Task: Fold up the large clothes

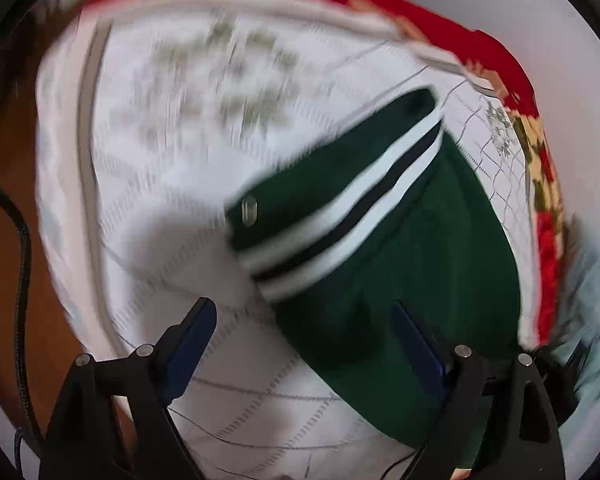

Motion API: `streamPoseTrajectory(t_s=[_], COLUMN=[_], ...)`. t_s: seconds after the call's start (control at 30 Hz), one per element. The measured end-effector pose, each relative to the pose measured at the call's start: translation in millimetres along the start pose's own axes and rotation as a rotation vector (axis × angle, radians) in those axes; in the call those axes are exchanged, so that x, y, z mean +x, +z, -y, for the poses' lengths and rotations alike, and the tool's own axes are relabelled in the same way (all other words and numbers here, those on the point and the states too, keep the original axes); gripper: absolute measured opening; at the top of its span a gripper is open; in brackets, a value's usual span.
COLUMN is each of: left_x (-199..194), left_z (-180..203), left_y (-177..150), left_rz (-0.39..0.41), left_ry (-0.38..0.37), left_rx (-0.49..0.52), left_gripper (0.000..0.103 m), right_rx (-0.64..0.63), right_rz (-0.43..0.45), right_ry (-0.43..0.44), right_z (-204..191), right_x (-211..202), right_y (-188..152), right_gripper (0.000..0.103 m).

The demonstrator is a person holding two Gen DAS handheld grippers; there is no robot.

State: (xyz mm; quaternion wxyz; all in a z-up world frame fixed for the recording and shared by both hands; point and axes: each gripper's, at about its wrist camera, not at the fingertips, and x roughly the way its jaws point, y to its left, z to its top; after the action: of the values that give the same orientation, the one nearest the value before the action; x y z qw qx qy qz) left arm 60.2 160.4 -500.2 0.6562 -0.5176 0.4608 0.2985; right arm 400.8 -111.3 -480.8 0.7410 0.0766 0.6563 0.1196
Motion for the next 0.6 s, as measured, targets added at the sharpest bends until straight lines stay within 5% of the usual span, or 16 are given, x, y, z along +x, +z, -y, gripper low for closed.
streamPoseTrajectory(t_s=[0.13, 0.33, 0.47, 0.6], left_x=[29, 39, 37, 15], left_z=[-10, 2, -1, -4], left_y=[-1, 17, 23, 23], left_rz=[0.007, 0.168, 0.240, 0.260], left_ry=[-0.085, -0.126, -0.188, -0.384], left_rx=[-0.108, -0.118, -0.142, -0.156], left_gripper=[0.088, 0.084, 0.032, 0.021], right_rx=[-0.005, 0.034, 0.096, 0.064], right_rz=[-0.011, -0.053, -0.105, -0.104], right_ry=[0.083, 0.125, 0.144, 0.123], right_z=[17, 49, 73, 72], right_x=[-27, -39, -23, -19], right_y=[-32, -71, -85, -88], right_gripper=[0.030, 0.031, 0.031, 0.031])
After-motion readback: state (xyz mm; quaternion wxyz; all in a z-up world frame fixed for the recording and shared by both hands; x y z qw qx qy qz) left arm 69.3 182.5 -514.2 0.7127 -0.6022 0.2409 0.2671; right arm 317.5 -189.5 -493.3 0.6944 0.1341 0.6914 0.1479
